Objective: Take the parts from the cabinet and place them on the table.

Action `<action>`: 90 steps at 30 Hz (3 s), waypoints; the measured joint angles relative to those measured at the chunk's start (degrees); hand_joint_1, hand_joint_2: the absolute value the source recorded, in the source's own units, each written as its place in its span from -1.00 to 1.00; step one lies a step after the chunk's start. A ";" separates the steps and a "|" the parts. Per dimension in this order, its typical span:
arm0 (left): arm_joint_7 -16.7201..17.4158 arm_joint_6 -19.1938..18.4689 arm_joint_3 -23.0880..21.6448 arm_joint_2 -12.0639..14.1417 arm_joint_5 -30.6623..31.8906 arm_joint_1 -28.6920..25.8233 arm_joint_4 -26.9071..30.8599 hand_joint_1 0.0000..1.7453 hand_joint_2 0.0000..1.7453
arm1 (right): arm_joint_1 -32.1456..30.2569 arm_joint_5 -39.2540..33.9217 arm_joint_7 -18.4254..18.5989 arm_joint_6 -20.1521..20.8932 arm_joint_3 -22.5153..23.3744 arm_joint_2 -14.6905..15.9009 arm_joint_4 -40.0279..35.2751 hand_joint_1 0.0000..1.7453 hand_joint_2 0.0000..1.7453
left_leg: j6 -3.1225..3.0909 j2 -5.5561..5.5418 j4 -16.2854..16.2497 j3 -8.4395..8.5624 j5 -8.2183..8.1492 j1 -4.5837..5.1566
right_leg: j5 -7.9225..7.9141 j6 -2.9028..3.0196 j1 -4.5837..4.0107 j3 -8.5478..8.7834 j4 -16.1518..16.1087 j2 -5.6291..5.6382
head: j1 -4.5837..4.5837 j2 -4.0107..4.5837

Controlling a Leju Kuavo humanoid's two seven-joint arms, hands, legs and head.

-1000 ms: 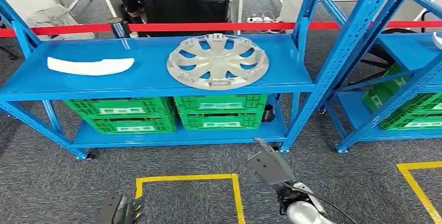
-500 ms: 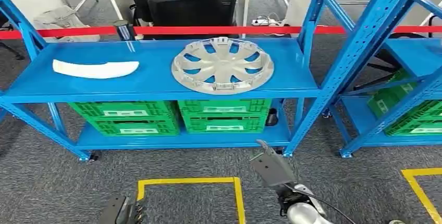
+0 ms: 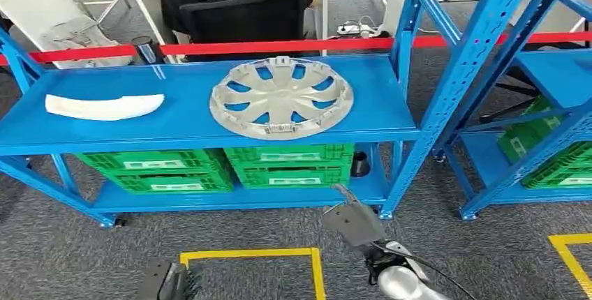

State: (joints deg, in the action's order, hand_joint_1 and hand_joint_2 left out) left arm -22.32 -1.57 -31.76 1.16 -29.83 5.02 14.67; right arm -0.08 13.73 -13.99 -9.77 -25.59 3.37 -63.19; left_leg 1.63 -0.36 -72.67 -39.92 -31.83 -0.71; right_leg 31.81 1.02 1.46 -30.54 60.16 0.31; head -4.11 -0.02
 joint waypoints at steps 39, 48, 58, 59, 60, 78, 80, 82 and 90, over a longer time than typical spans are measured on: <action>-3.63 -1.22 0.02 0.31 0.13 -0.46 0.11 -1.00 -1.00 | -2.34 4.70 1.51 1.05 2.49 2.73 -26.56 -1.00 1.00 | -0.65 0.14 14.46 7.00 4.64 0.33 | -2.31 0.29 -0.56 -1.07 -1.24 -0.08 | 0.28 0.02; -3.23 -1.35 0.02 0.02 0.68 -0.06 0.22 -1.00 -1.00 | 1.92 8.94 2.23 4.22 7.56 6.25 -35.23 -1.00 1.00 | -1.65 0.12 14.46 7.07 4.41 0.50 | -2.77 -2.37 -0.36 -0.26 -2.79 -0.10 | 0.26 0.00; -3.23 -1.31 0.02 0.02 0.70 -0.07 0.22 -1.00 -1.00 | 3.24 9.33 2.01 4.94 8.31 7.30 -36.17 -1.00 -1.00 | -1.60 0.11 14.63 7.25 4.45 0.48 | -2.73 -2.55 -0.43 -0.27 -2.73 -0.12 | 0.26 0.00; -3.21 -1.29 0.02 0.02 0.72 -0.06 0.22 -1.00 -1.00 | 3.36 9.27 1.92 5.03 8.31 7.50 -36.17 -1.00 -1.00 | -1.58 0.11 14.66 7.26 4.46 0.47 | -2.72 -2.54 -0.43 -0.27 -2.73 -0.12 | 0.26 0.00; -3.21 -1.29 0.02 0.00 0.79 -0.07 0.24 -1.00 -1.00 | 3.48 9.18 1.92 5.05 8.31 7.65 -36.17 -1.00 -1.00 | -1.58 0.11 14.68 7.27 4.46 0.47 | -2.71 -2.52 -0.43 -0.27 -2.72 -0.12 | 0.26 0.02; -3.34 -1.36 0.02 0.00 1.20 -0.07 0.33 -1.00 -1.00 | 4.15 9.07 2.27 5.88 8.06 9.05 -36.17 -1.00 -1.00 | -1.57 0.11 14.78 7.30 4.46 0.47 | -2.64 -2.45 -0.43 -0.28 -2.71 -0.12 | 0.26 0.02; -3.34 -1.36 0.02 0.00 1.20 -0.07 0.33 -1.00 -1.00 | 4.15 9.07 2.27 5.88 8.02 9.14 -36.17 -1.00 -1.00 | -1.57 0.11 14.78 7.30 4.46 0.46 | -2.64 -2.45 -0.43 -0.28 -2.71 -0.12 | 0.26 0.02; -3.34 -1.36 0.02 0.00 1.20 -0.07 0.33 -1.00 -1.00 | 4.15 9.07 2.27 5.88 8.00 9.16 -36.17 -1.00 -1.00 | -1.57 0.11 14.78 7.30 4.46 0.46 | -2.64 -2.45 -0.43 -0.28 -2.71 -0.12 | 0.26 0.02; -3.43 -1.36 0.02 0.00 1.20 -0.07 0.33 -1.00 -1.00 | 4.15 9.60 2.49 5.90 7.82 9.18 -36.17 -1.00 -1.00 | -1.57 0.11 14.78 7.31 4.46 0.47 | -2.64 -2.44 -0.43 -0.28 -2.71 -0.12 | 0.26 0.02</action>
State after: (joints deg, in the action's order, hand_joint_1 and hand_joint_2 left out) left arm -25.75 -2.93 -31.74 1.16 -28.63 4.95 14.99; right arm 4.07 23.32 -11.50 -3.87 -17.77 12.55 -99.36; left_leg 0.06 -0.25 -57.89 -32.61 -27.37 -0.24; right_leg 29.17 -1.43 1.04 -30.82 57.45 0.19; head -3.85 0.00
